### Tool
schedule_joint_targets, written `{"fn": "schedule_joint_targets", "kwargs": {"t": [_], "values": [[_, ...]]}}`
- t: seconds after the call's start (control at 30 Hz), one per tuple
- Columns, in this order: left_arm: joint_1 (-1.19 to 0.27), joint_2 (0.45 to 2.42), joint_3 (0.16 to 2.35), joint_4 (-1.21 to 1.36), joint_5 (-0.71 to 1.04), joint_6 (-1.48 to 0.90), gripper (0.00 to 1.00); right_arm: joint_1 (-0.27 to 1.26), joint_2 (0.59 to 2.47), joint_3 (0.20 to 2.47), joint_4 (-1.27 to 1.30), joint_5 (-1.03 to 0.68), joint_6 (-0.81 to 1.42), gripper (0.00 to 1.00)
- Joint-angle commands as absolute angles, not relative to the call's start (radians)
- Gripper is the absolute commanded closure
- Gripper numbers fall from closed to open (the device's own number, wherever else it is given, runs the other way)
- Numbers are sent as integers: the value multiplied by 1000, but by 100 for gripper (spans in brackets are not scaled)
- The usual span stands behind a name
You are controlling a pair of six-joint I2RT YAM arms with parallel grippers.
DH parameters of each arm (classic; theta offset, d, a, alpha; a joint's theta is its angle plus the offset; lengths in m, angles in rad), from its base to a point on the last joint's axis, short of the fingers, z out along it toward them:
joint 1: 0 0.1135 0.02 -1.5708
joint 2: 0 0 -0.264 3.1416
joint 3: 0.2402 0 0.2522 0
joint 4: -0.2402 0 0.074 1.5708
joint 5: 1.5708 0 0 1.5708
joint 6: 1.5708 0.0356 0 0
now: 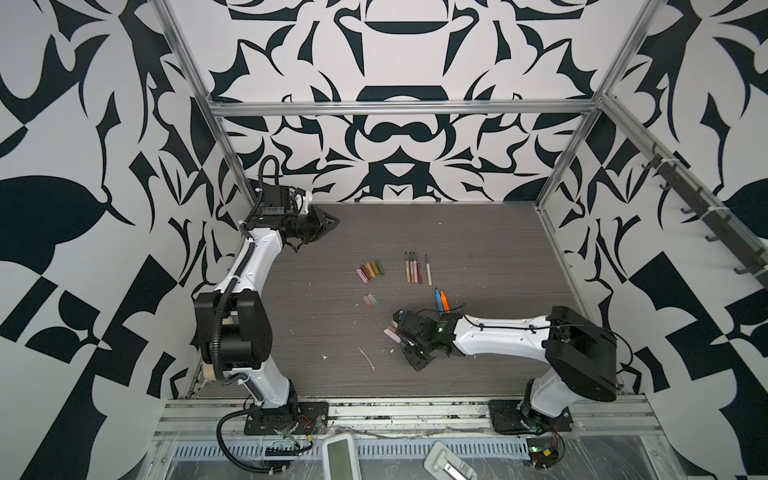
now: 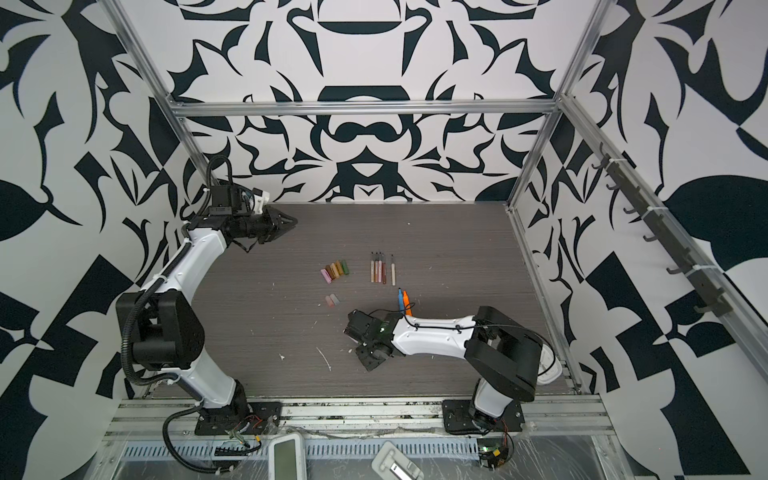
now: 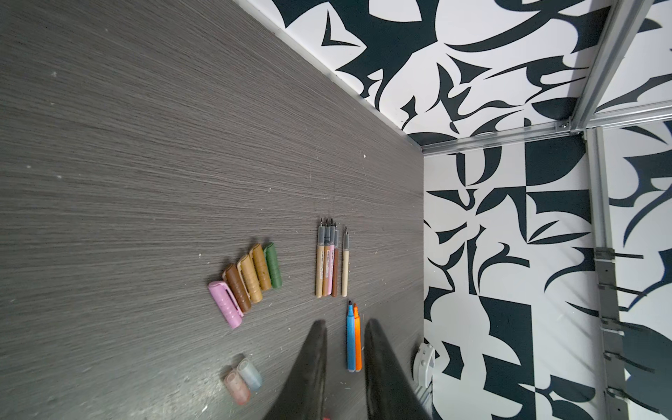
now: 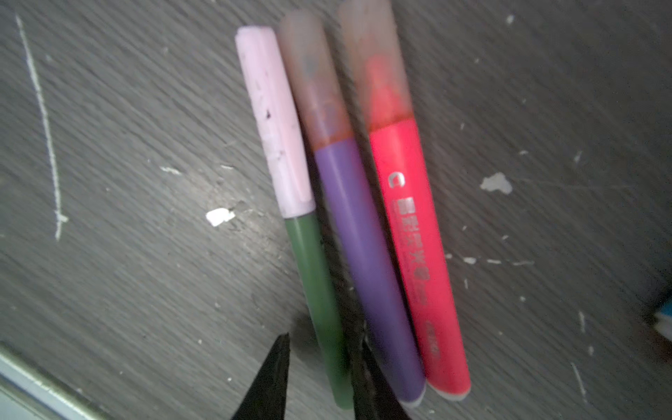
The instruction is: Open the pen caps
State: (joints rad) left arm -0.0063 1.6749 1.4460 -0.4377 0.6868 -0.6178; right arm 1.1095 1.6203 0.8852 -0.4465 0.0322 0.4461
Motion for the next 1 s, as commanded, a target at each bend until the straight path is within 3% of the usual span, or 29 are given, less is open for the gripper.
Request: {"fn": "schedule_joint_targets", "kwargs": {"t": [0.0,0.1,0.23,0.4,0.6,0.97], "values": [[-12,1543,1353,-379,750,-716,76,1134,1602,889,-438,57,460,69],[-20,1414,1247,-372,741,-727,66,1154,1633,896,-421,63,464,69],[-28,1263,1103,-428,761,-699,65,1194,1704,936,-422,79,466,72],[-43,1083,909,-480,778,-700,65,1217,1746,1018,-451,109,460,90],[-113,914,720,-452,745,-809,58,1217,1678,1096,-416,67,491,99],[-240,867,585,-432,658,-842,58,1200,1645,1287,-446,51,546,100]]}}
